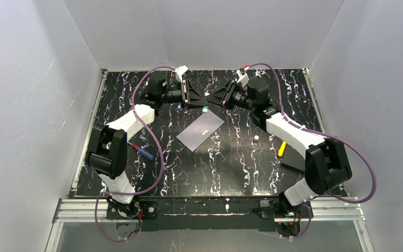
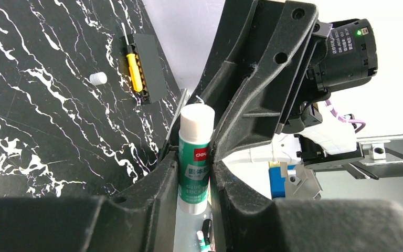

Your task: Place the letter into the envelope and seal it

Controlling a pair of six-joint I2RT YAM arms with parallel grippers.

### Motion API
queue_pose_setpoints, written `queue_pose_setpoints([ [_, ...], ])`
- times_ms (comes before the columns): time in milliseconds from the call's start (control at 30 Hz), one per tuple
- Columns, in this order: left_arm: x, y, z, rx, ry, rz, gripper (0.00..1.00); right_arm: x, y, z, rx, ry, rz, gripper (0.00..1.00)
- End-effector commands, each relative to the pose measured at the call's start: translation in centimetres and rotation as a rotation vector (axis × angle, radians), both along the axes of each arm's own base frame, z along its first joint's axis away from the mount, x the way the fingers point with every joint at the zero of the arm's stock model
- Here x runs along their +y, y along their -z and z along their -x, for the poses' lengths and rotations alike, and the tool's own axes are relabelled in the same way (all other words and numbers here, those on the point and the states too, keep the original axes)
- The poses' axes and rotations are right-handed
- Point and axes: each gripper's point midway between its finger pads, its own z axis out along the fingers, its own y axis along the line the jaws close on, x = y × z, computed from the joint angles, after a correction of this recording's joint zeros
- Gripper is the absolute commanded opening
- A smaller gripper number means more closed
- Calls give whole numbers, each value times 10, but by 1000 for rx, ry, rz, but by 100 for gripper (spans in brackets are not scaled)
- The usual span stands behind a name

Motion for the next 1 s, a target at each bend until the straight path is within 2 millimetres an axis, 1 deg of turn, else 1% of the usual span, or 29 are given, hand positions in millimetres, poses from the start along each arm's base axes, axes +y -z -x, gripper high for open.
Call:
queue_pose_setpoints([
  [0,-3,-22,3,-47,37,30,0,12,-43,8,-110,-74,-78,27],
  [67,-3,-22,3,-56,34,30,0,9,-39,5,-93,-40,-58,53],
  [100,-2,-22,2,-58,30,29,0,2,-35,-1,-86,18,-36,64],
  [167,0,-24,-2,-65,6,27,0,-9,-31,-5,-93,93,-17,74],
  [233,3,-27,-8,-78,-30,25,0,-18,-32,-4,-108,139,-35,81],
  [267,5,-30,-11,-89,-49,24,0,-20,-35,0,-117,142,-62,82],
  [300,6,-32,-15,-99,-72,23,0,-19,-45,5,-147,127,-111,83],
  [333,7,-35,-18,-110,-90,23,0,-18,-48,10,-163,108,-149,83],
  [433,7,-47,-28,-121,-134,33,0,-13,-51,25,-185,49,-221,83],
  [500,6,-62,-33,-118,-151,53,0,-11,-55,30,-187,30,-254,83],
  [567,5,-80,-36,-131,-153,76,0,-8,-61,31,-190,8,-271,82],
  [633,3,-90,-37,-127,-152,92,0,-3,-66,29,-191,-6,-279,80],
  [667,3,-94,-38,-122,-148,98,0,-1,-69,27,-199,-11,-287,77],
  [700,3,-94,-38,-110,-148,101,0,1,-71,25,-198,-11,-296,74],
  [767,2,-95,-38,-108,-147,104,0,3,-83,22,-229,-20,-332,69],
  [833,2,-97,-37,-108,-146,108,0,5,-96,20,-252,-26,-371,68],
  [967,2,-108,-36,-125,-142,124,0,7,-105,15,-250,-25,-419,70],
])
